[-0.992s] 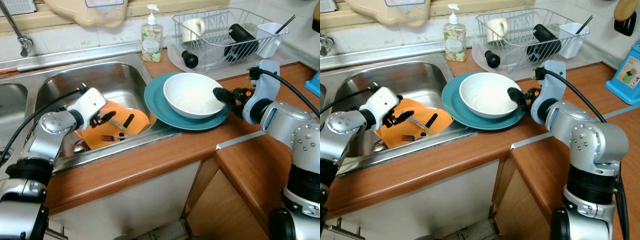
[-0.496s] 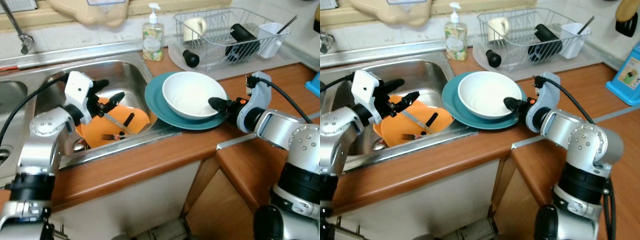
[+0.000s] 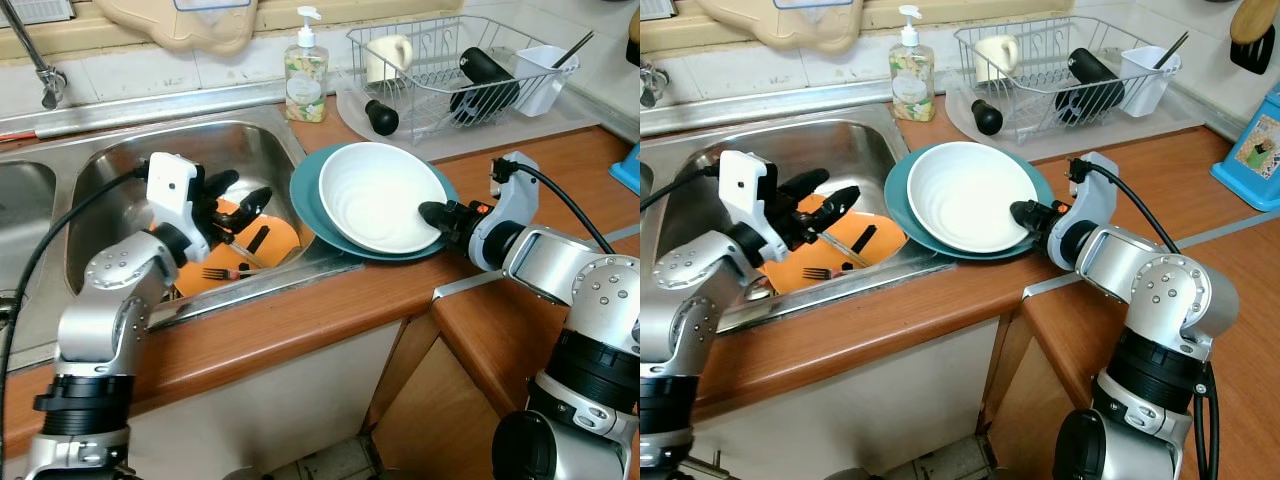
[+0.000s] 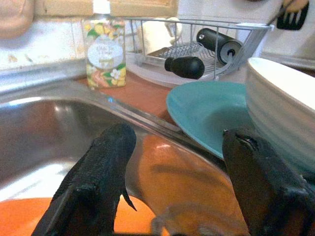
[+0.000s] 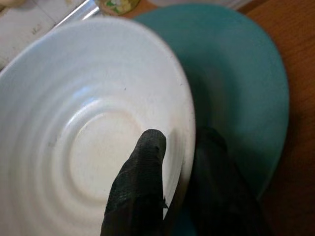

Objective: Kitchen organization

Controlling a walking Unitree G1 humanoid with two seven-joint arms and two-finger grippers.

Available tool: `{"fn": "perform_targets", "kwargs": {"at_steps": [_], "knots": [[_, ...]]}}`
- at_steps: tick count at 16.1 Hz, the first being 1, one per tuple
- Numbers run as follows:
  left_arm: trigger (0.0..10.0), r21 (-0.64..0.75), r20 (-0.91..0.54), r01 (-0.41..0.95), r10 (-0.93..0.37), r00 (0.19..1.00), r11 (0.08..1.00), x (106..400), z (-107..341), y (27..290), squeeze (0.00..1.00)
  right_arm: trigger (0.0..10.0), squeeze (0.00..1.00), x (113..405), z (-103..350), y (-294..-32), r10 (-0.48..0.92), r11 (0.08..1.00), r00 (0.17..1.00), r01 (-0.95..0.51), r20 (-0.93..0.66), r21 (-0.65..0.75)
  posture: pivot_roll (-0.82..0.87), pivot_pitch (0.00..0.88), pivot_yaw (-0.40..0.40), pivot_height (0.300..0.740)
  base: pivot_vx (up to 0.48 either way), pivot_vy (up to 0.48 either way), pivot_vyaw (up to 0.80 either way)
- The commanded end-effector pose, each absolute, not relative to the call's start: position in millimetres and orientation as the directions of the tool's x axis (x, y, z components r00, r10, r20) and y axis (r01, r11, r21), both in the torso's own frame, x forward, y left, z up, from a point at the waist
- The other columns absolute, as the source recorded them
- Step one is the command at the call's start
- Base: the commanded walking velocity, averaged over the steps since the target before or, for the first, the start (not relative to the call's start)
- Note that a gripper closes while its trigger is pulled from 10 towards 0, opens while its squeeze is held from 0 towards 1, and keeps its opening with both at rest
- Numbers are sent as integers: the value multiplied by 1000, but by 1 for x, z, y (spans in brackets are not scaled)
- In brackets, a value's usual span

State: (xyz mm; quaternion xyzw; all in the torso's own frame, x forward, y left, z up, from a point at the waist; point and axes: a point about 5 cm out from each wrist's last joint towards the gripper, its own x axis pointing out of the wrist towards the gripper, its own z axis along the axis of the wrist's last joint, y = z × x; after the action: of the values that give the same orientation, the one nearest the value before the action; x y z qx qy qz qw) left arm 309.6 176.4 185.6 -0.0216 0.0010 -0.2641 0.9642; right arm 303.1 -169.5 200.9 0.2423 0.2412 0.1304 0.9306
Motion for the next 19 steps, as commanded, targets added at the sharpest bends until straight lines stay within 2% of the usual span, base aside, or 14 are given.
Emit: {"fn": "perform_targets", "kwargs": {"at_steps": [1,4,5,11,13,17,18,19], "knots": [[10000,-58,35,513,-512,859,857,309,194,173,1000,0,0,305,205,-169,343,853,863,-121,-370,508,-135,0,13,740,0,0,0],[10000,-146,69,538,-534,842,830,312,201,155,1000,0,0,307,215,-169,319,875,895,-153,-310,460,-131,0,13,740,0,0,0],[10000,-203,96,550,-543,834,810,314,204,149,0,0,0,308,221,-167,313,888,909,-176,-275,425,-132,0,16,740,0,0,0],[10000,-322,125,597,-592,796,735,317,207,138,0,0,0,309,252,-158,310,914,947,-272,-87,302,-143,0,39,740,0,0,0],[10000,-343,91,583,-592,801,737,320,203,136,0,0,0,306,261,-151,353,901,936,-333,-21,277,-144,0,49,740,0,0,0],[10000,-401,114,609,-623,774,684,321,204,132,0,0,0,300,270,-140,425,869,904,-423,51,255,-149,0,63,740,0,0,0],[6980,-402,105,608,-625,774,685,321,202,132,0,0,0,299,272,-137,439,859,896,-442,71,259,-151,0,65,740,0,0,0],[2118,-405,102,605,-623,775,686,322,201,132,0,0,0,298,273,-137,442,856,894,-446,77,261,-151,0,65,740,0,0,0]]}}
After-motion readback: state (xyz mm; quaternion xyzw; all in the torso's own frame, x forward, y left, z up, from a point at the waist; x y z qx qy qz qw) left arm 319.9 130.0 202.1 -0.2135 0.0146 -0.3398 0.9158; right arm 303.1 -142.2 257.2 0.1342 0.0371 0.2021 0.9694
